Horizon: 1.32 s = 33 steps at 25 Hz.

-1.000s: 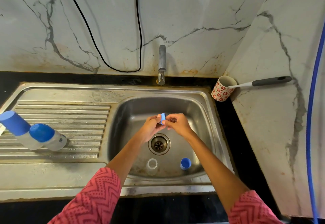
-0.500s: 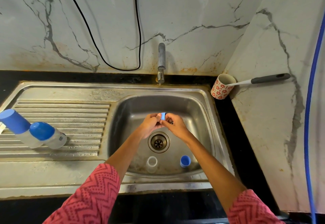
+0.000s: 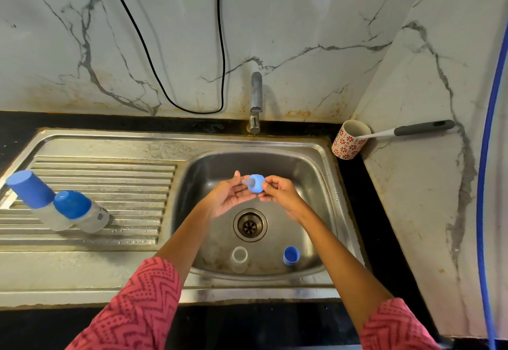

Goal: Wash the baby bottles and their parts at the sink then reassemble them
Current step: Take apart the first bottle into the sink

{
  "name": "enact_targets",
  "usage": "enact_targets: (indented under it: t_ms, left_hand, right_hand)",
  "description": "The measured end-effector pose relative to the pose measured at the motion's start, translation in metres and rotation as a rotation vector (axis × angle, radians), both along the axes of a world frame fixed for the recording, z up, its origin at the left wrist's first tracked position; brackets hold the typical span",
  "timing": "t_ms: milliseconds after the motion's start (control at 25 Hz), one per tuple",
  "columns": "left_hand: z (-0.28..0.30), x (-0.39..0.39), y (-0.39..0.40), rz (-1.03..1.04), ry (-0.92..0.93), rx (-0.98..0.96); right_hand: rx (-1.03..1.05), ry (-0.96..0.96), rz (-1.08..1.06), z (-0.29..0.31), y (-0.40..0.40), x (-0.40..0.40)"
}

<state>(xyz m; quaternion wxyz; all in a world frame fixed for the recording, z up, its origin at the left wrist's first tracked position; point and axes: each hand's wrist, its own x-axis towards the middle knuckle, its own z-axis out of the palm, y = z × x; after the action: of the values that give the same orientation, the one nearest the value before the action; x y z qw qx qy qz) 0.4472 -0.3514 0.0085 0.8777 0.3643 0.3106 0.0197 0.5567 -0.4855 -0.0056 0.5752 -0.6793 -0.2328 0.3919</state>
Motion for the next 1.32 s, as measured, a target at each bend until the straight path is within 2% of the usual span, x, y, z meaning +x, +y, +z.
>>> enact_targets:
  t_ms: [80,280,400,520,600,840,960,1200,1320]
  left_hand:
    - [0.0,-0.003,0.001,-0.043,-0.016,-0.013]
    - [-0.004,0.0,0.001,-0.151,-0.019,0.174]
    - [-0.006,0.002,-0.002,-0.136,-0.004,0.272]
    - [-0.008,0.01,-0.01,-0.11,0.08,0.487]
    - [-0.013,0.014,-0.013,-0.079,0.127,0.566]
    - [-0.021,0.011,-0.011,-0.1,0.05,0.429]
    - [-0.019,0.01,-0.011,-0.116,0.012,0.409]
    - [-0.025,0.009,-0.003,-0.13,0.02,0.408]
    - [-0.028,0.008,-0.003,-0.19,0.035,0.411]
  right_hand:
    - [0.029,0.08,-0.013,0.003,-0.001,0.002]
    - [0.016,0.169,0.052,0.009,0.0,-0.001]
    - [-0.01,0.135,0.042,0.008,0.002,-0.003]
    - [-0.064,0.052,-0.045,0.005,0.006,-0.008]
    - [-0.101,-0.013,-0.089,0.001,0.009,-0.008]
    - [-0.179,-0.131,-0.102,-0.006,0.012,-0.002]
    - [-0.133,-0.039,-0.099,-0.008,0.009,-0.005]
    - [-0.011,0.356,0.018,-0.005,0.003,-0.001]
    - [-0.054,0.417,0.011,-0.002,0.001,0.001]
